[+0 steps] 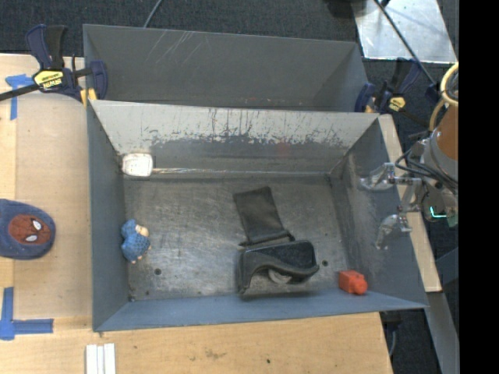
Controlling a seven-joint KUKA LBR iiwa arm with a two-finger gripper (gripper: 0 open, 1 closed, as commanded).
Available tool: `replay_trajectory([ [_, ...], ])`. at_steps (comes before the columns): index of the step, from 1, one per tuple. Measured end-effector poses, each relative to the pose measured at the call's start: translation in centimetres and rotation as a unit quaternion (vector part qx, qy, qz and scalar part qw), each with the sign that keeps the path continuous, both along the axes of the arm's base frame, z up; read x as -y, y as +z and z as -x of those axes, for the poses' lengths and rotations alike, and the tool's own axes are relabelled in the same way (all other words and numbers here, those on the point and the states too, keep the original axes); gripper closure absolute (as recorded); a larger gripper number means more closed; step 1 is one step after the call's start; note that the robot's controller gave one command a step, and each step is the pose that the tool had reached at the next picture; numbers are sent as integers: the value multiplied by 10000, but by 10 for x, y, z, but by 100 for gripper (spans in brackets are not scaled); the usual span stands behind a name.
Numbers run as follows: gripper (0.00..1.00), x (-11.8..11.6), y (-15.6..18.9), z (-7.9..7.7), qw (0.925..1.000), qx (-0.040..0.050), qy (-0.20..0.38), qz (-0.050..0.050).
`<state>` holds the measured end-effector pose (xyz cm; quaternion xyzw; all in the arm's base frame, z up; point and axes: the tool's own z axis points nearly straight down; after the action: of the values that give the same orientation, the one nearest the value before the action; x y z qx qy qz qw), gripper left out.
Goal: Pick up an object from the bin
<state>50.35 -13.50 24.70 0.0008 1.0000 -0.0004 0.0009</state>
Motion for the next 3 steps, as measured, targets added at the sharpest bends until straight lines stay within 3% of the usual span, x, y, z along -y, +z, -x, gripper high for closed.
replay_trajectory([
  [1, 0, -40, -100, -56, 9917, -20, -1286, -8],
  [2, 0, -112, -175, -61, 9905, 51, -1372, 4],
  [3, 100, -109, -169, -66, 9903, 132, -1386, -5],
])
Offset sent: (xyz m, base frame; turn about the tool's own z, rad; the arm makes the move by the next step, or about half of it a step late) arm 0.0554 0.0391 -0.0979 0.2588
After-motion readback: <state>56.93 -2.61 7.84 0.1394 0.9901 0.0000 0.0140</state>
